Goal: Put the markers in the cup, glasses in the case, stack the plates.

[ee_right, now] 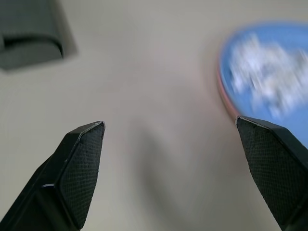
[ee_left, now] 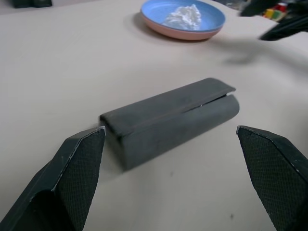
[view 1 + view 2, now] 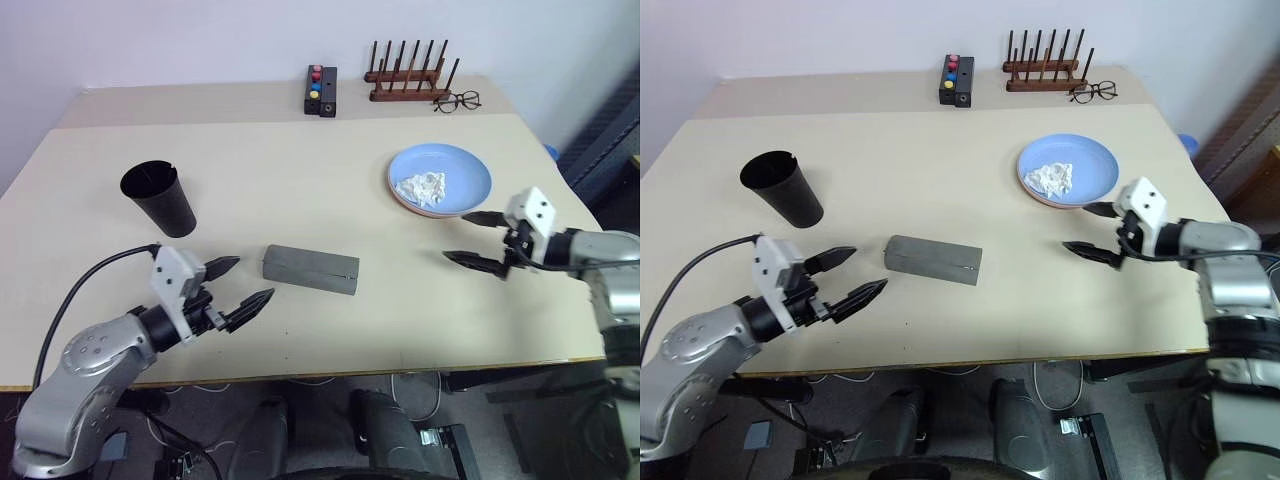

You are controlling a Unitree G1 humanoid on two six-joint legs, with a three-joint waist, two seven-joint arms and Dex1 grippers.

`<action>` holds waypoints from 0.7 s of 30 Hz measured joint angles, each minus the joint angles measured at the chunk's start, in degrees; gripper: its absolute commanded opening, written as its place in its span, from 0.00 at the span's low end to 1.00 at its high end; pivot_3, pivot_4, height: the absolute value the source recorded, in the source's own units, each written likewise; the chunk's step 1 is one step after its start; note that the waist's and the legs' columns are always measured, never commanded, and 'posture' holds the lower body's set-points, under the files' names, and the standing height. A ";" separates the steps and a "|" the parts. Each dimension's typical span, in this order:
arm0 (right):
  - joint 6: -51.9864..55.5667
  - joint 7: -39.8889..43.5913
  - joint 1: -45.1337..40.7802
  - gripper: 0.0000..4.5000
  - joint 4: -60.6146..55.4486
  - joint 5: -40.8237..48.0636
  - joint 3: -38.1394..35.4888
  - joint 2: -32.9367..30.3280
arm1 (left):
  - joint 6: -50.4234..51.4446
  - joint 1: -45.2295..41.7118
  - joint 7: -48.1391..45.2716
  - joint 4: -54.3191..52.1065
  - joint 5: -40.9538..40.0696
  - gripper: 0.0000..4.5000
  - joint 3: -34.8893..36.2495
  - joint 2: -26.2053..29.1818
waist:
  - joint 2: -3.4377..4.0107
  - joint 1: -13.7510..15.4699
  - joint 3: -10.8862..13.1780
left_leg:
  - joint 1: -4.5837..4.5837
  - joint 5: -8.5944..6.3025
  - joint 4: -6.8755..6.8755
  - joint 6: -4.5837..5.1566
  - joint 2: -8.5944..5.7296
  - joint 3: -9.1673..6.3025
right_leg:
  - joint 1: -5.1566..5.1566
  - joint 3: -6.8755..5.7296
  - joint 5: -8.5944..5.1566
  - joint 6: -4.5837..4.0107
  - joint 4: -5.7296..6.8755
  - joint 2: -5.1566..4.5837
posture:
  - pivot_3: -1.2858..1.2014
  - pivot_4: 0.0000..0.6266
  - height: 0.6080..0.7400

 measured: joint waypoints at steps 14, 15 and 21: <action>11.79 -6.70 21.30 0.99 -18.66 6.76 -13.88 -1.46 | -9.33 9.29 -3.65 1.83 1.66 1.00 5.61 0.62 | -0.03 0.24 0.00 | -0.42 -0.02 0.08 -0.02 0.18 0.15 | -0.29 0.00 -0.02 0.00 -0.40 -0.02 | 0.52 0.24 1.00; 12.03 -6.92 21.79 0.99 -18.92 6.82 -13.93 -1.46 | -9.83 9.24 -3.89 2.48 1.93 1.00 5.58 0.64 | -0.02 0.13 0.00 | -0.52 -0.02 0.08 -0.01 0.18 0.19 | -0.37 0.00 0.00 -0.01 -0.48 -0.02 | 0.52 0.24 1.00; 12.82 -7.48 22.62 0.99 -19.22 8.08 -15.43 -1.68 | -10.01 9.15 -5.52 3.31 2.64 1.00 5.09 1.87 | -0.03 0.35 0.00 | -0.76 -0.07 0.06 0.10 0.14 0.28 | -0.49 0.00 0.11 -0.09 -0.64 -0.03 | 0.52 0.24 1.00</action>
